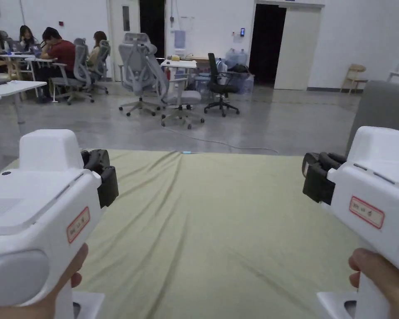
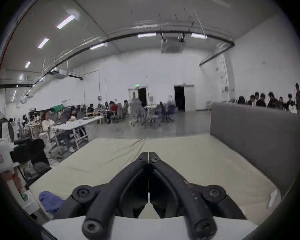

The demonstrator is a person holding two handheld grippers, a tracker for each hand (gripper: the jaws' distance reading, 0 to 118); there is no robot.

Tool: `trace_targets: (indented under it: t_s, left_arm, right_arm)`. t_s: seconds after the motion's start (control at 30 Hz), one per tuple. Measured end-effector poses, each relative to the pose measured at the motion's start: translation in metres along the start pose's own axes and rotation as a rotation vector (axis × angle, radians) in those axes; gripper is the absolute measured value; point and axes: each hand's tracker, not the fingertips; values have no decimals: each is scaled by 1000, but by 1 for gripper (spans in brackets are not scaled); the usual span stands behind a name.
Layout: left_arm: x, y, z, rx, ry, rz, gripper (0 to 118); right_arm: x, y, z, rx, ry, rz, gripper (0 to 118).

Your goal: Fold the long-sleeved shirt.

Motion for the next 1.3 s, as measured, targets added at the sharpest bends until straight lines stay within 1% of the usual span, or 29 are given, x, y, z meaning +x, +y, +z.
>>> trace_targets:
  t_s: [0.13, 0.2, 0.33, 0.47, 0.6, 0.63, 0.67, 0.7, 0.73, 0.77, 0.8, 0.87, 0.9, 0.93, 1.0, 1.1, 1.2, 1.3]
  left_arm:
    - [26, 6, 5, 26, 23, -17, 0]
    - [30, 7, 10, 26, 25, -25, 0]
    - [36, 10, 15, 25, 15, -31, 0]
    - [38, 13, 18, 33, 30, -57, 0]
    - [35, 16, 17, 27, 21, -36, 0]
    - [35, 16, 15, 31, 14, -32, 4]
    - [35, 16, 16, 55, 14, -29, 25]
    - [35, 16, 16, 96, 47, -42, 93]
    - [34, 16, 14, 103, 70, -50, 117]
    - [40, 10, 23, 97, 39, -35, 113]
    - [43, 10, 25, 122, 64, -63, 118]
    - [49, 8, 30, 90, 64, -56, 118]
    - [34, 21, 21, 82, 77, -51, 118]
    - [27, 25, 17, 86, 70, -45, 118]
    - [25, 26, 16, 87, 64, -41, 118]
    - [26, 18, 18, 68, 71, -46, 118]
    - [28, 16, 18, 62, 68, -58, 118]
    - [29, 16, 19, 71, 67, -63, 118]
  right_arm:
    - [5, -2, 9, 28, -5, 35, 5]
    - [10, -2, 13, 30, -28, 12, 5]
    - [21, -2, 12, 24, -13, -14, 5]
    - [20, -1, 11, 29, -16, 3, 5]
    - [16, 1, 9, 31, 0, 0, 5]
    - [14, 2, 8, 37, 6, 3, 6]
    - [16, 2, 8, 43, 11, 10, 22]
    - [15, 3, 6, 60, 6, 15, 78]
    - [11, 5, 0, 59, -43, 19, 118]
    - [10, 6, -9, 2, -86, 37, 117]
    - [16, 4, -8, 35, -79, 5, 118]
    - [26, 0, -14, 40, -6, -67, 118]
    - [29, -2, -16, 43, 21, -78, 118]
    - [29, 4, -6, 37, 21, -81, 118]
    - [27, 5, -4, 27, -1, -73, 118]
    - [17, 5, -8, 22, -43, -34, 118]
    - [15, 4, -7, 22, -35, -13, 118]
    - [11, 4, -7, 23, -21, -13, 118]
